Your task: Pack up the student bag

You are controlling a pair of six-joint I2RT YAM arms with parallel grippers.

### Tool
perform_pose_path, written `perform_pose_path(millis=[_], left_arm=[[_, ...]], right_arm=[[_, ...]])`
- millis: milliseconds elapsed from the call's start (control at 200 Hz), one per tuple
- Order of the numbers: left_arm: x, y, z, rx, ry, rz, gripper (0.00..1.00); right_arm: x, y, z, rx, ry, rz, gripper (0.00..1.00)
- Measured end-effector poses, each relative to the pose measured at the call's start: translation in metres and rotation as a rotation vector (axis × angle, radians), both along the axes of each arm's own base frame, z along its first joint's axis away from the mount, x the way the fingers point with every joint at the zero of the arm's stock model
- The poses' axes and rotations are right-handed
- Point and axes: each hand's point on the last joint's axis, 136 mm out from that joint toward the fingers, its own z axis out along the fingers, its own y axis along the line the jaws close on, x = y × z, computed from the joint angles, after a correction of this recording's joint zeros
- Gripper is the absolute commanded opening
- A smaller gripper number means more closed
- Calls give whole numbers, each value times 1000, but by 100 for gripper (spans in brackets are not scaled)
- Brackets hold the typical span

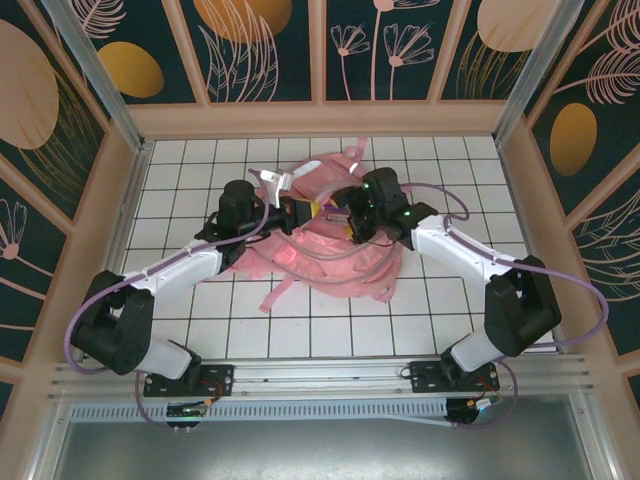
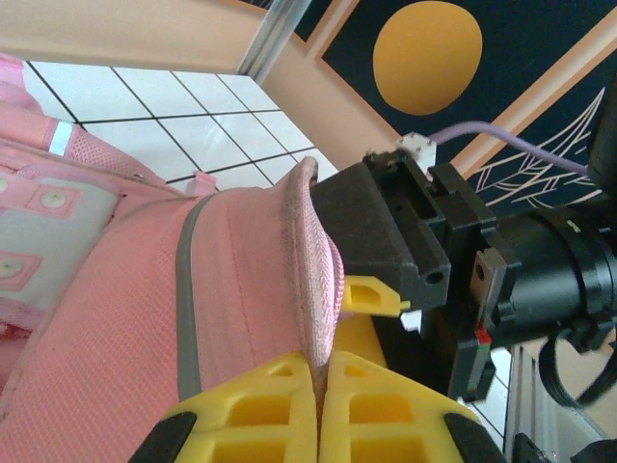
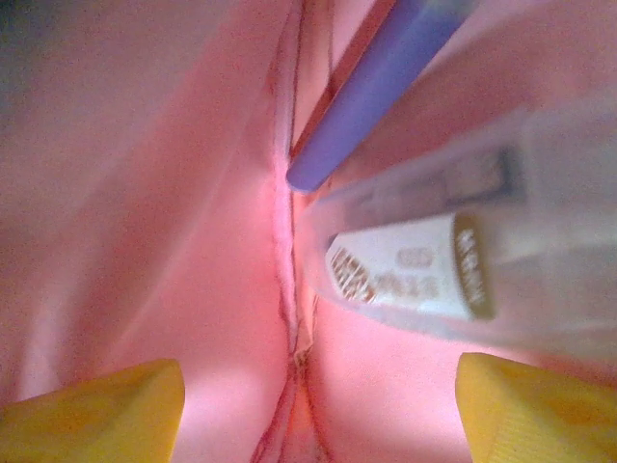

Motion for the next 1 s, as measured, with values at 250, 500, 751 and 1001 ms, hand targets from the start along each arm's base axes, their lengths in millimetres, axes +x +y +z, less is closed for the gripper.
perform_pose_path(millis=[250,500,751,1001], left_arm=[[-6,4,-6,25,-36,-8,3],[-22,8,16,108,-156,-93,52],[-4,75,114,103,-368,76,99],[68,91,22,172,-30,167,99]], right_arm=[[-19,-48,-1,-276,-199,198,73],[-30,-65,-2,-441,-385,328,77],[-3,-123,-23,-519,-343,165,78],[-11,-66,-96,-479,-297,421,70]])
